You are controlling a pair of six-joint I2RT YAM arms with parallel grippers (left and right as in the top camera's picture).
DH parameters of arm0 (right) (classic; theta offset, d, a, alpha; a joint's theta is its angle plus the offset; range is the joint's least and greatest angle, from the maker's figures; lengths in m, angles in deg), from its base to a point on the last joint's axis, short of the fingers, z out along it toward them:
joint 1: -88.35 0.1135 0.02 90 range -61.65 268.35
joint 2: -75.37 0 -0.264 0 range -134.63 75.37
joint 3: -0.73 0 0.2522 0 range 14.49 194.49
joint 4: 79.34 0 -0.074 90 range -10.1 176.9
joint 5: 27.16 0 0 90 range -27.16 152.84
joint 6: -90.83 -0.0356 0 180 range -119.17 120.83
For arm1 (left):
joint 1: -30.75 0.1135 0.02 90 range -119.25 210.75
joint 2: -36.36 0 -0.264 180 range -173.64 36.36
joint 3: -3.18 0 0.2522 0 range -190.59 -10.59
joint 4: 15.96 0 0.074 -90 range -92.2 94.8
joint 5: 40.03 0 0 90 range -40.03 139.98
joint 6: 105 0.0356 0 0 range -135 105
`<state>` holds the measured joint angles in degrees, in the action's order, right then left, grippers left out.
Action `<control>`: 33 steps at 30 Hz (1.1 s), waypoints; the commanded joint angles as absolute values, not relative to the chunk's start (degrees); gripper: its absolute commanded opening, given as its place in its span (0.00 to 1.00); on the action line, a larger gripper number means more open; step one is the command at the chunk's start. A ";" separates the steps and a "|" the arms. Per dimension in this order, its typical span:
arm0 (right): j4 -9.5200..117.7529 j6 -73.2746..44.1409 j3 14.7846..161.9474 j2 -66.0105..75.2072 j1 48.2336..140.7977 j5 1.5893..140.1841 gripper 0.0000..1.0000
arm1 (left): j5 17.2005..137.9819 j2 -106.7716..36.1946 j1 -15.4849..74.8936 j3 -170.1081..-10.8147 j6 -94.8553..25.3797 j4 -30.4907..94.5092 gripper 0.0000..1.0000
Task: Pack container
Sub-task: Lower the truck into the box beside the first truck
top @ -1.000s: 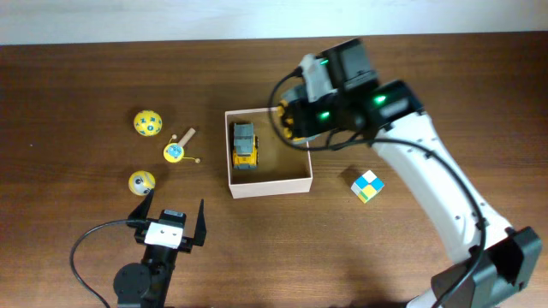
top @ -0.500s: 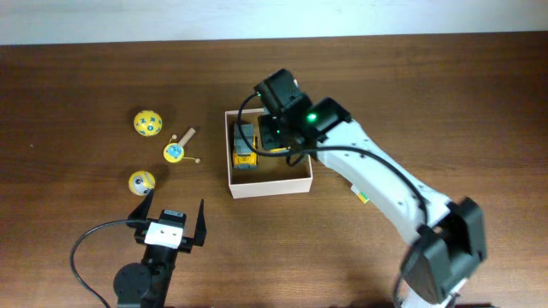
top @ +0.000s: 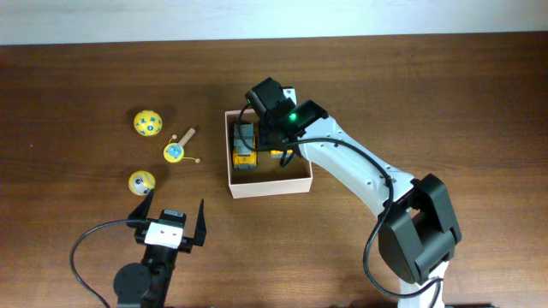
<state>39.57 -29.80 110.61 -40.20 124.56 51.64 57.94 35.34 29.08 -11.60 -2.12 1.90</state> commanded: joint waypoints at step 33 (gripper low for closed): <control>41.32 -29.43 111.79 -44.18 121.32 50.20 0.65 | 57.70 35.36 29.43 -11.25 -1.24 1.97 0.99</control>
